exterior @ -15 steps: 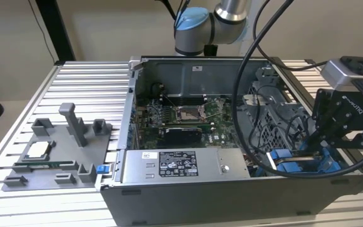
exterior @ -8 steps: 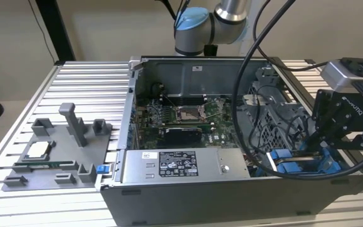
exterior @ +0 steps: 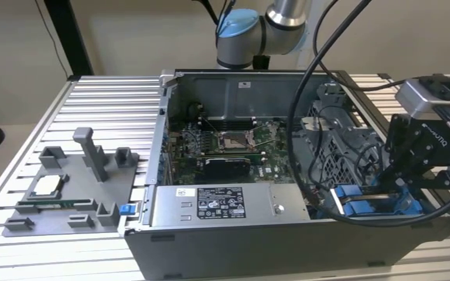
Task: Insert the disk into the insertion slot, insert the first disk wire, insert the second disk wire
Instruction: 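Insert the first disk wire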
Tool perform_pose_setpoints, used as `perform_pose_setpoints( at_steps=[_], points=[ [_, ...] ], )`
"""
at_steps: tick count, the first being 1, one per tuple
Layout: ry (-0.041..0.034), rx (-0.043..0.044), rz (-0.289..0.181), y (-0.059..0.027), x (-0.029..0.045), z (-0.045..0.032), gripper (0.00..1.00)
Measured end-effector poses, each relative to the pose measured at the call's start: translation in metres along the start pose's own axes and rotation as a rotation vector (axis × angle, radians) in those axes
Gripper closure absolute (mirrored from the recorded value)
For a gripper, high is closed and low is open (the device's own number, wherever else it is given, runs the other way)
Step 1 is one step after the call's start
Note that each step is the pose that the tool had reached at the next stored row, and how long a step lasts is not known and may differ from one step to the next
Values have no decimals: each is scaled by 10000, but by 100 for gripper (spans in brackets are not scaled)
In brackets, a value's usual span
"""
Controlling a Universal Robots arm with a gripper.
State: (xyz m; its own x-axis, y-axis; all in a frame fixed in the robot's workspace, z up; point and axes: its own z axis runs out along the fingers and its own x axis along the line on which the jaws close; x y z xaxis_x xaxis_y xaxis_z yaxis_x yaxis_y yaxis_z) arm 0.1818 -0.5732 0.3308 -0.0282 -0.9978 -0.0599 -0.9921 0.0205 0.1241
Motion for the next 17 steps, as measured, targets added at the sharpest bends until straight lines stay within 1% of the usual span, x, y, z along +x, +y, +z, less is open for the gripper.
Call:
perform_pose_setpoints(
  at_steps=[1, 3, 4, 6, 17],
  points=[
    [-16, -4, -1, -1, 3, 8, 0],
    [-20, -8, -1, 2, 3, -8, 0],
    [-22, -13, -1, 5, 1, -32, 0],
    [-14, -18, 0, 13, -3, -102, 0],
    [-38, -32, -2, 64, -27, -508, 0]
  ],
)
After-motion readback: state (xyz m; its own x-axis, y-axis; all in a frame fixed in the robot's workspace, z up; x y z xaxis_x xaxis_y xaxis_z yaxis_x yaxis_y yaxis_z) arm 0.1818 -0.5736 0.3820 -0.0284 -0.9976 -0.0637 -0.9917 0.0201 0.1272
